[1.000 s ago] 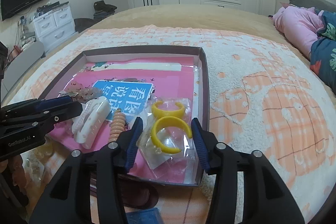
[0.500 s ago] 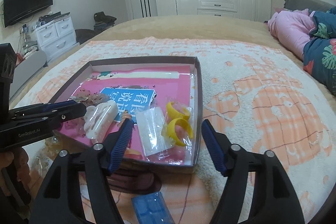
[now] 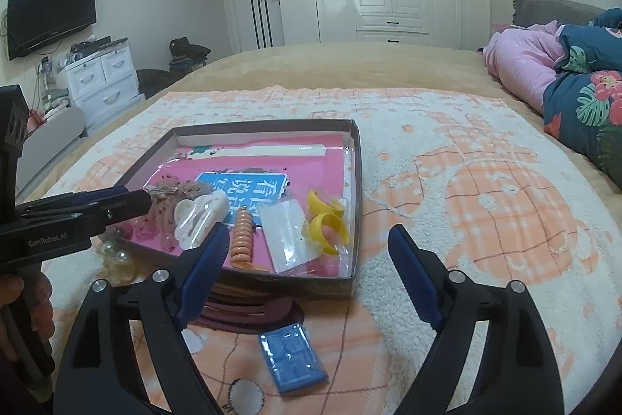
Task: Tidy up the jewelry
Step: 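Withdraw both grippers from the tray toward the earring card and blue box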
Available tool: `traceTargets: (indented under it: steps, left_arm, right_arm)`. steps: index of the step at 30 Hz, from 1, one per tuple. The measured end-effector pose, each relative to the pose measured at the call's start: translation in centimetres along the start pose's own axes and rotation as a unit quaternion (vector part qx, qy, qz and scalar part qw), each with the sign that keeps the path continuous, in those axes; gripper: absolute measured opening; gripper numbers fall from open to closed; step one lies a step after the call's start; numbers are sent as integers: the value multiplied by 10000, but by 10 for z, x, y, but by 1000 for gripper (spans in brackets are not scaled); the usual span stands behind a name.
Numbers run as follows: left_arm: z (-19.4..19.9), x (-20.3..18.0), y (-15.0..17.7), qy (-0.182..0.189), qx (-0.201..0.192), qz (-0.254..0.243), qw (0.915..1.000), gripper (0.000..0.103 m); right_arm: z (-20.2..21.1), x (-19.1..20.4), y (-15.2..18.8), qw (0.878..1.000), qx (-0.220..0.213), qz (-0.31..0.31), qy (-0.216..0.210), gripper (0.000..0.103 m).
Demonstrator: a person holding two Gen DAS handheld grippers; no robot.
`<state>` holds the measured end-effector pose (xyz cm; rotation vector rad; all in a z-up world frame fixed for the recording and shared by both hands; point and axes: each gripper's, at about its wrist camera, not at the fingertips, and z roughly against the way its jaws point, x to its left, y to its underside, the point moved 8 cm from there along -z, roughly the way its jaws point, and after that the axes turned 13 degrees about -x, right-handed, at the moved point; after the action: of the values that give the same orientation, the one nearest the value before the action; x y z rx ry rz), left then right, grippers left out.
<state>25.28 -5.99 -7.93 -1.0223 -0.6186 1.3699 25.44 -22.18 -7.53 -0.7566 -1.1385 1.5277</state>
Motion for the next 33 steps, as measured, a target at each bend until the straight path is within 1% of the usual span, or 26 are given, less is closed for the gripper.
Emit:
traceTargets:
  steps: [1,3,6,9,11,15,16,17,26,33]
  left_arm:
    - [2,0,-1,-10,-25,-6,10000,54]
    - [8,1,-5,-21,-93,1,10000,56]
    - [15,0,-8,-23,-170,1,9999,61]
    - [23,-2,-12,-2,-268,-17,9996,69]
    - [29,-2,-13,14,-340,2,9994,78]
    - [40,-1,-16,-28,-425,-6,9991,85]
    - [43,0,-16,-69,-443,-18,9990,90]
    - [46,1,-17,-96,-456,-28,9989,92]
    - [70,9,-19,-191,-596,-22,9980,92]
    - [85,21,-15,-271,-647,23,9975,92]
  right_arm:
    - [2,1,-1,10000,-26,-6,2,83]
    - [8,1,-4,9999,-107,-5,13,83]
    - [16,2,-8,9997,-230,21,71,87]
    - [23,1,-12,9995,-298,-12,85,89]
    - [29,1,-15,9993,-356,-5,109,91]
    - [35,2,-18,9990,-415,6,135,93]
    - [38,3,-20,9990,-436,3,137,94]
    - [40,3,-20,9989,-446,3,134,94]
    - [60,13,-26,9983,-558,105,101,95]
    - [70,26,-19,9985,-485,238,30,95]
